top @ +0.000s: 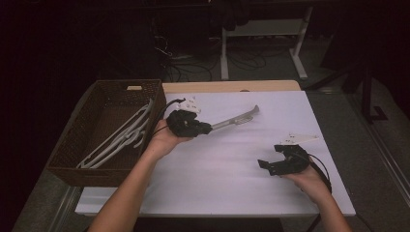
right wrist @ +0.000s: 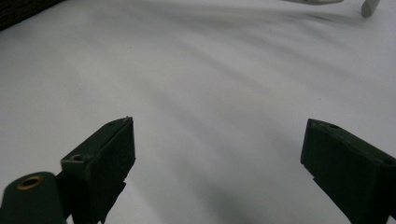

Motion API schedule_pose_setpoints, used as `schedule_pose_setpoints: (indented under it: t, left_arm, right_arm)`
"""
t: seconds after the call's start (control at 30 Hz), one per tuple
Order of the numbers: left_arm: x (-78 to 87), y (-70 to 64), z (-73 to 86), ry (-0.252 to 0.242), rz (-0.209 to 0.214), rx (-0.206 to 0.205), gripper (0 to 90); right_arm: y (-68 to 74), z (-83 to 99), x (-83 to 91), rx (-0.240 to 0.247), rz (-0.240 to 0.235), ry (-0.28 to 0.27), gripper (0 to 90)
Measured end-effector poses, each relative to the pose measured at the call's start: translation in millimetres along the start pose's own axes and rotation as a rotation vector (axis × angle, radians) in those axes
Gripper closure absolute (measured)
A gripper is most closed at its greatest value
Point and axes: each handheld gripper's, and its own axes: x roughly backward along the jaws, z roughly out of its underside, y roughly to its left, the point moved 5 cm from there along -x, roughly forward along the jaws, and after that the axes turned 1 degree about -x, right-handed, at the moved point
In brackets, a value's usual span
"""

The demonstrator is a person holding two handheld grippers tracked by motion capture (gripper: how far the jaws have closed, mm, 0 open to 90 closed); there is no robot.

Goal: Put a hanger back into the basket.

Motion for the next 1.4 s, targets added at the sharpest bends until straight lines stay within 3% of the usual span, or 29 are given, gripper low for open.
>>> schedule_pose_setpoints:
  t: [0.17,0.37,0.63,0.83,1.07,1.4]
  left_arm:
    - [20.1,-1.1,-9.5,-0.036,-0.001,-0.006,83.2]
    - [56.6,1.3,-20.4,-0.071,-0.016,-0.010,83.1]
    - [115.0,16.5,-13.7,-0.097,-0.053,0.010,83.0]
    - [163.1,31.4,3.0,-0.146,-0.085,0.049,83.0]
    - [213.6,48.3,33.1,-0.190,-0.148,0.114,82.9]
    - [255.3,63.1,90.8,-0.204,-0.224,0.211,82.9]
  right_arm:
    - [-0.3,0.1,-0.1,-0.002,0.001,0.000,9.4]
    - [0.1,0.1,-0.2,-0.004,0.002,0.001,9.4]
    - [0.5,-0.1,-0.9,-0.001,0.002,0.003,9.4]
    - [0.8,-0.3,0.4,-0.002,0.008,-0.002,9.4]
    - [-0.5,0.3,2.0,-0.013,0.011,-0.008,9.3]
    - [-1.7,-0.4,-0.2,-0.011,0.025,0.006,9.3]
